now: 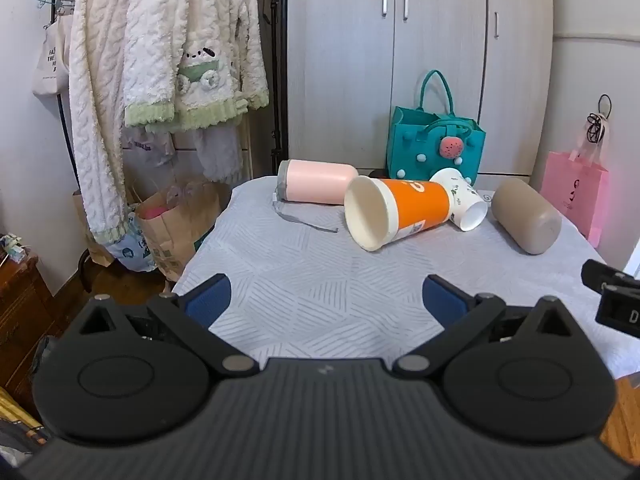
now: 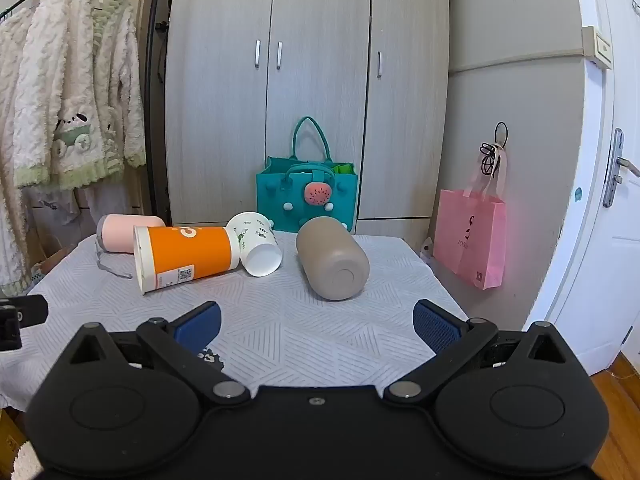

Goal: Flip cup upright

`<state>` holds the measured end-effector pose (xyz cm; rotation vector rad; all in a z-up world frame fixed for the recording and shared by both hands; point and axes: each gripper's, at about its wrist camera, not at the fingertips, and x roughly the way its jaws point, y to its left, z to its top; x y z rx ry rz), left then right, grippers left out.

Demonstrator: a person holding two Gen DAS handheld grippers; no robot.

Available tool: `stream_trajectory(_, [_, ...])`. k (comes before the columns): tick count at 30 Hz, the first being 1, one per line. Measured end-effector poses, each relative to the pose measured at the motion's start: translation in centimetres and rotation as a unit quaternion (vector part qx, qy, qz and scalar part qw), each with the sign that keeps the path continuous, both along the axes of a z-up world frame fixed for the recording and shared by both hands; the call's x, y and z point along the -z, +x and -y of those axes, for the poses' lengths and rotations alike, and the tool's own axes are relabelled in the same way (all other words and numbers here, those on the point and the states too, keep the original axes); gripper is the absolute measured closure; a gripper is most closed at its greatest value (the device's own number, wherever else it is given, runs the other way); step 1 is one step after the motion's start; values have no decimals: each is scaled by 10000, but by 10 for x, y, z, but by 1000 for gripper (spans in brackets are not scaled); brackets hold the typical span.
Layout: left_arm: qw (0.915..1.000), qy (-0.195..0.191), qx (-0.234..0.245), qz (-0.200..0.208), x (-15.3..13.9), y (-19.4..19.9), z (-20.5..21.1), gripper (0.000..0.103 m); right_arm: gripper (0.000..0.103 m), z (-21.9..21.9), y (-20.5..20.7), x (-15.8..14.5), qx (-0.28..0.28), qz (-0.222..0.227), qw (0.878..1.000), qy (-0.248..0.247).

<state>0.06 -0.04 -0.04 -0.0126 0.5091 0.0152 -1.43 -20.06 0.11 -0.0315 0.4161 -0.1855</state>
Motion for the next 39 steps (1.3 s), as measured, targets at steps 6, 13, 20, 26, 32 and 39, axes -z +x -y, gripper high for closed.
stream_trajectory(6, [10000, -18, -43, -46, -1, 3, -4, 0, 0, 1, 0, 0, 10, 3, 10000, -10])
stream_trajectory(13, [9997, 181, -91, -140, 2, 2, 1, 0, 0, -1, -1, -1, 13, -2, 10000, -23])
stream_trajectory(20, [9997, 167, -81, -129, 0, -1, -1, 0, 0, 4, 0, 1, 24, -34, 10000, -14])
stream_trajectory(26, [9997, 223, -62, -76, 0, -3, 1, 0, 0, 6, 4, 4, 38, -98, 9999, -1])
stream_trajectory(32, [9998, 168, -67, -93, 1, -4, 1, 0, 0, 6, 3, 3, 30, -94, 10000, -7])
stream_trajectory(39, [10000, -28, -5, 33, -1, -6, -5, 0, 0, 2, -1, -2, 26, -23, 10000, -35])
